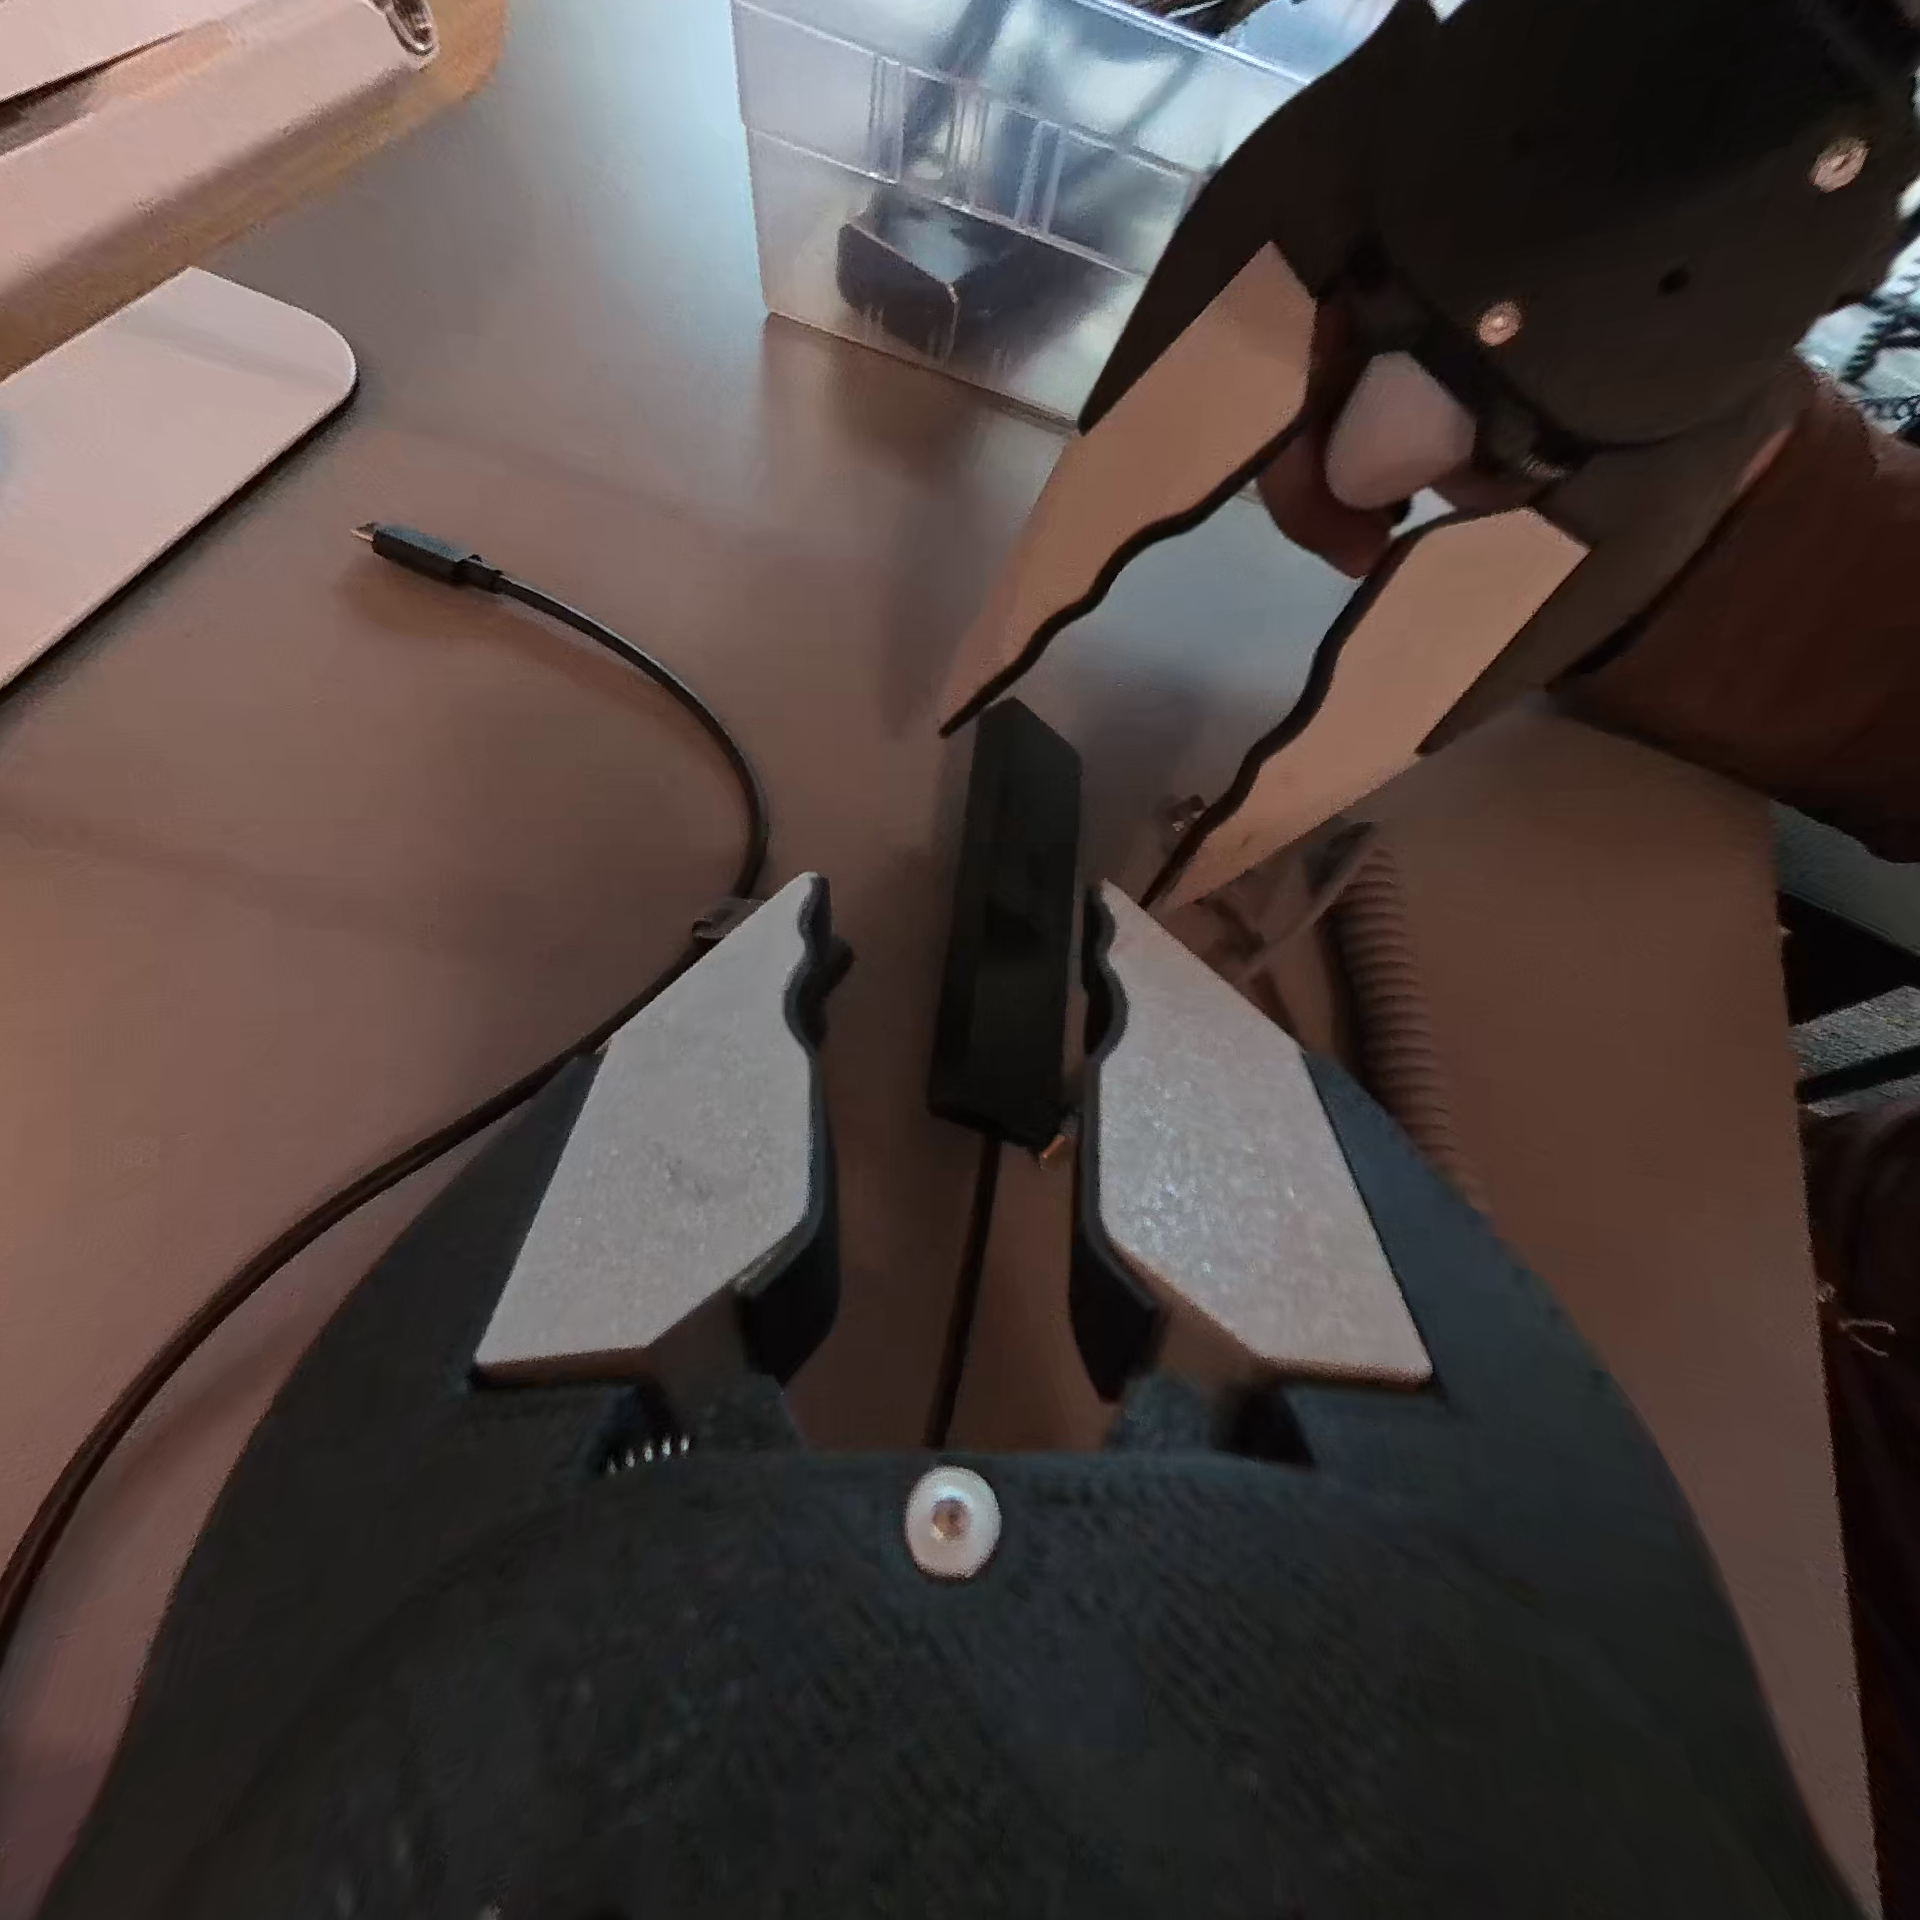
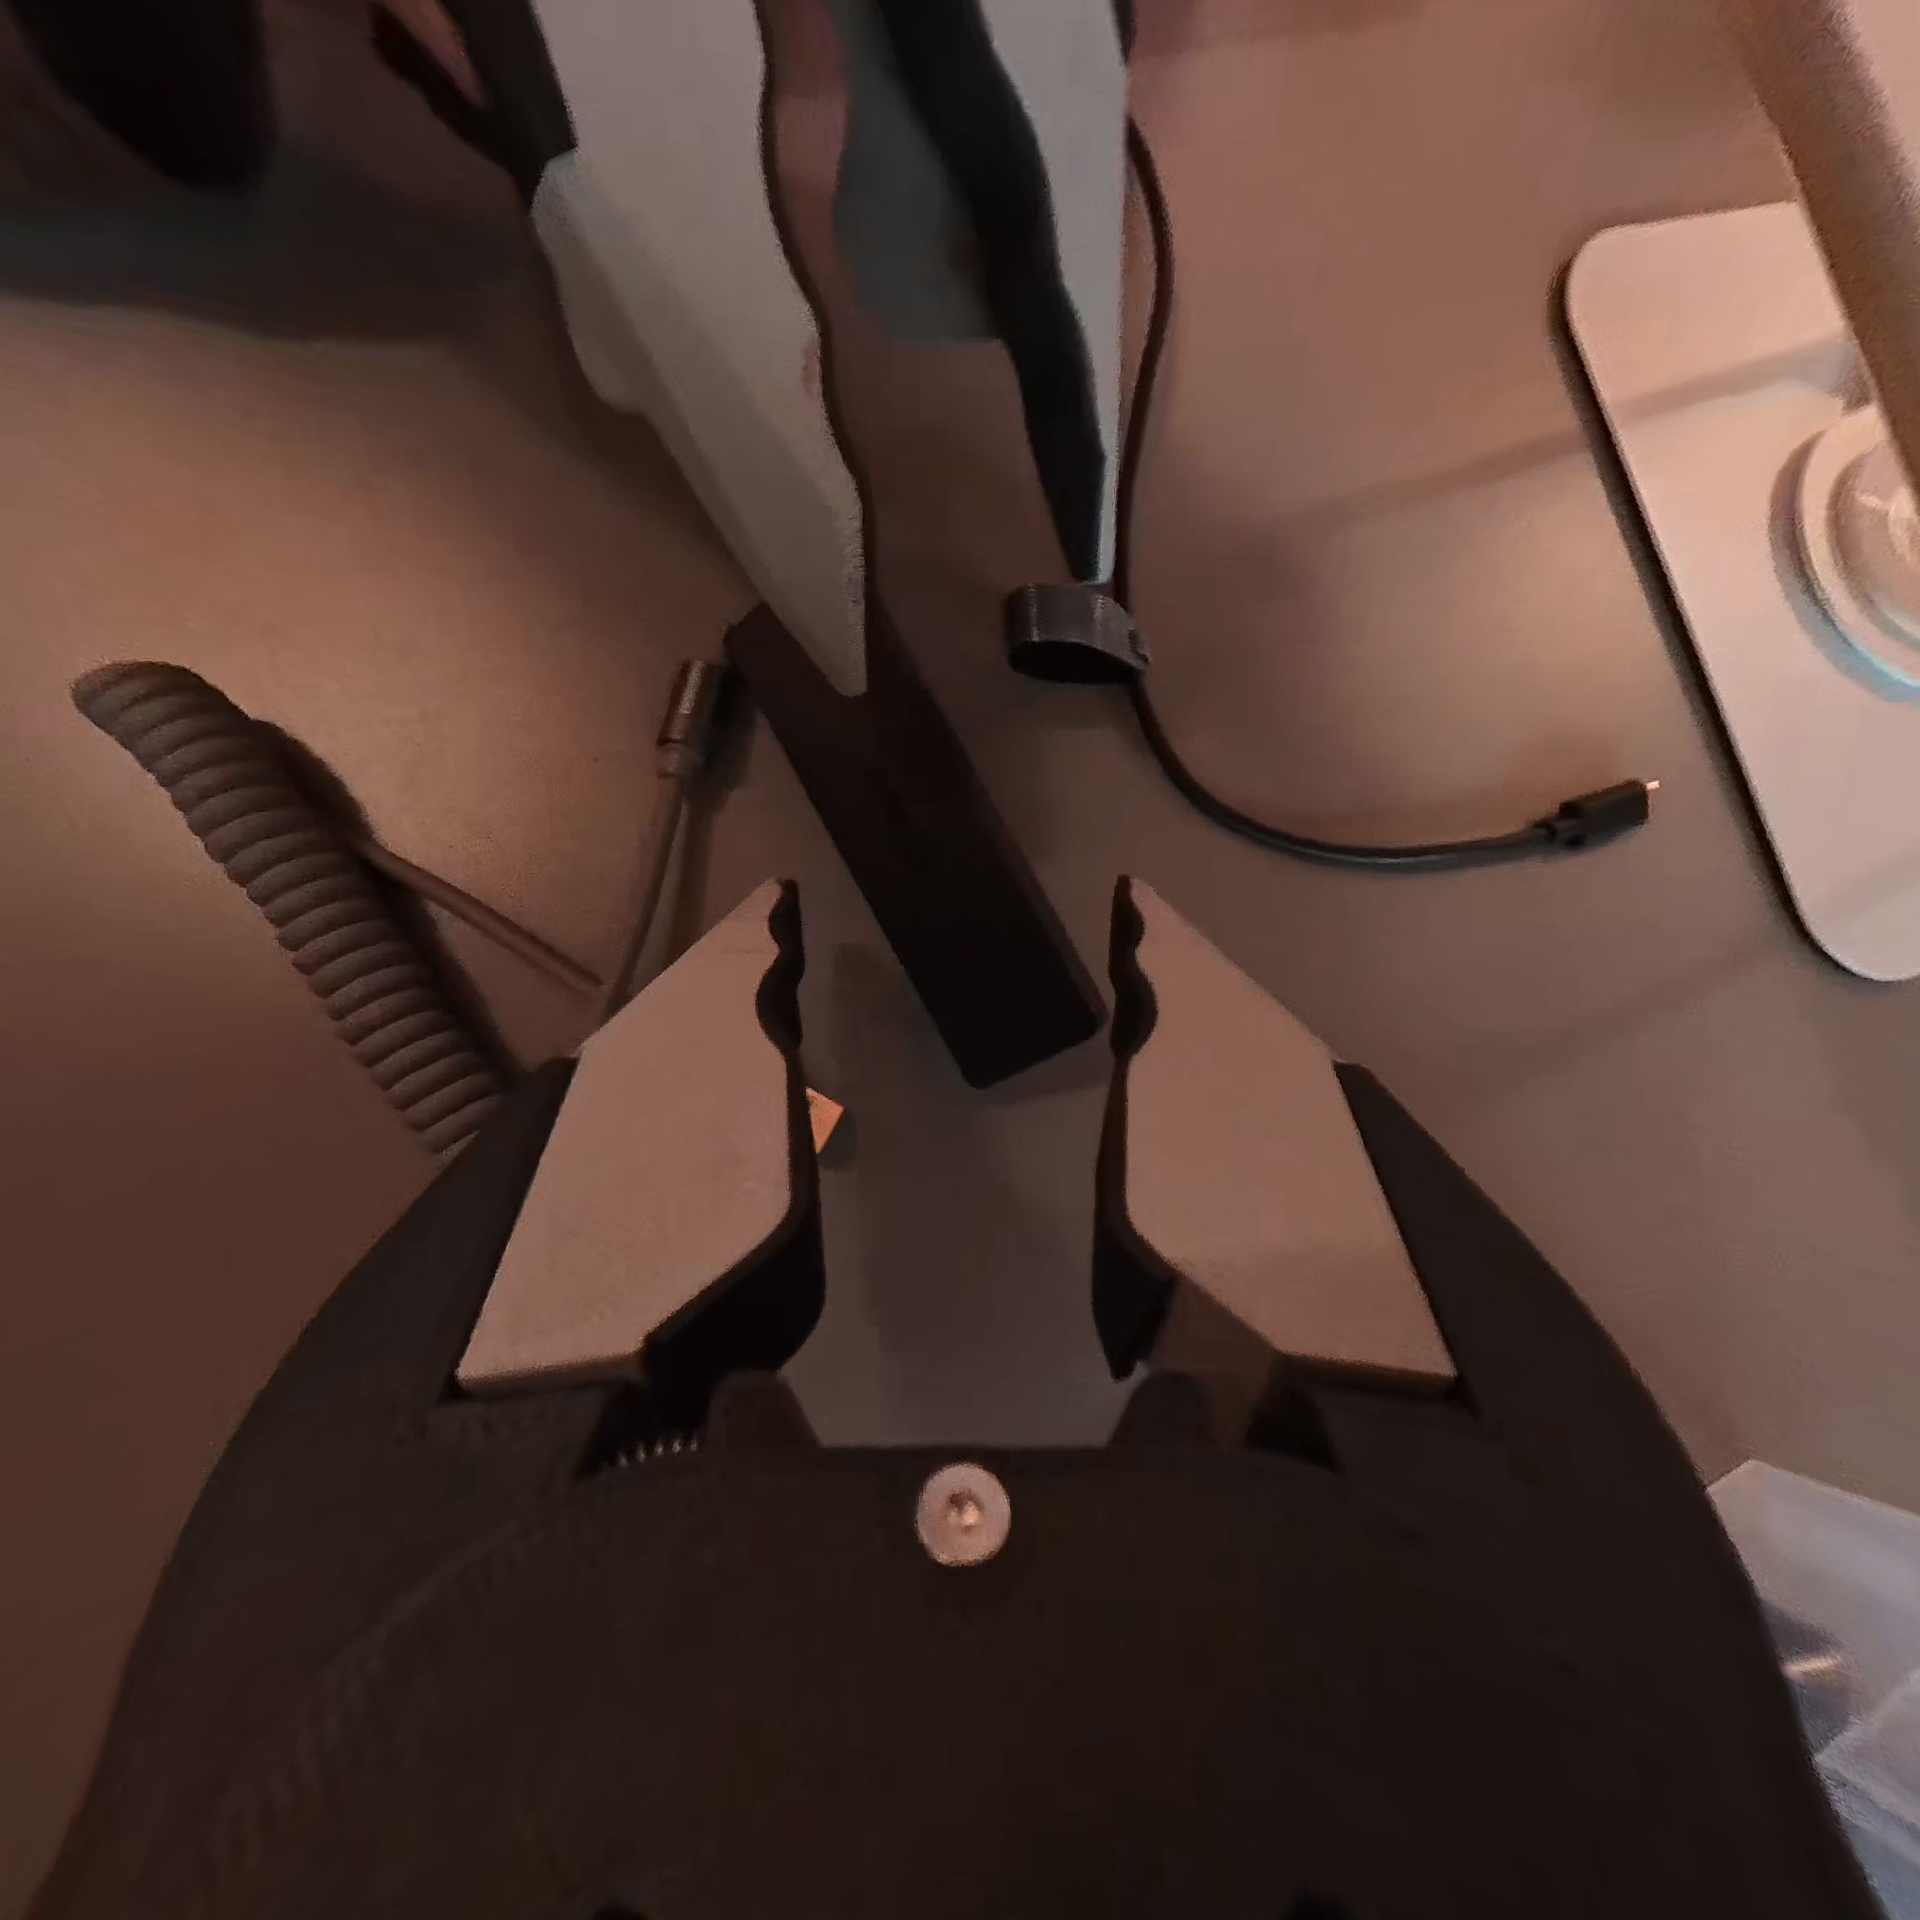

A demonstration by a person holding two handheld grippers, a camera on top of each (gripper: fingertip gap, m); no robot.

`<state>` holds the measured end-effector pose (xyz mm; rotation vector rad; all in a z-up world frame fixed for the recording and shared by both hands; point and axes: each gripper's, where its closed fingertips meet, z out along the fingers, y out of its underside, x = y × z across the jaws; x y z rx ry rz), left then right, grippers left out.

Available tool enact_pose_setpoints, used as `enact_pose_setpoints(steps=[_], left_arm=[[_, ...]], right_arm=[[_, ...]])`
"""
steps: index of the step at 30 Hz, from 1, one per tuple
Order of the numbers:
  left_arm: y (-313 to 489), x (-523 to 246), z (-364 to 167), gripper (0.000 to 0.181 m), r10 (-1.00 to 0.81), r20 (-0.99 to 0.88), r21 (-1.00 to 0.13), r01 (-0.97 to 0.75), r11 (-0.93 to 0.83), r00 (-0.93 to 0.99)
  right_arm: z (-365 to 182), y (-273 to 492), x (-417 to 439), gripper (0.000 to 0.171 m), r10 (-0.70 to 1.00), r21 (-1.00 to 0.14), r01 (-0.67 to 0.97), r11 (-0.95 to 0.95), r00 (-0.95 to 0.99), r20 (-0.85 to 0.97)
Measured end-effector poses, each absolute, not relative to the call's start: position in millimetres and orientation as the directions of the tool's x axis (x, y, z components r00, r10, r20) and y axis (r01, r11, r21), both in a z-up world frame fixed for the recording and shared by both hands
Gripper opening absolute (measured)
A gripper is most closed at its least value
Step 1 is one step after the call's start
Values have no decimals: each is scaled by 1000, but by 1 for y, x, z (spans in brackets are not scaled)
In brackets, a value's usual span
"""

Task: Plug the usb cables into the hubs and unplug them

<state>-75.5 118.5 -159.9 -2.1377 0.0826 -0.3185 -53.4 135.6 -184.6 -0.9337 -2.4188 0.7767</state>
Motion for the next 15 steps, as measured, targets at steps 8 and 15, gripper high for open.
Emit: enact_pose_setpoints(steps=[8, 15], left_arm=[[112, -58, -178, 48, -289, 97, -785, -106, -611, 952], [113, -80, -192, 59, -253, -276, -680, -374, -631, 927]], right_arm=[[-201, 143, -59, 35, 693, -593, 460, 661, -678, 246], [-183, 147, -59, 33, 786, -706, 605, 369, -609, -110]])
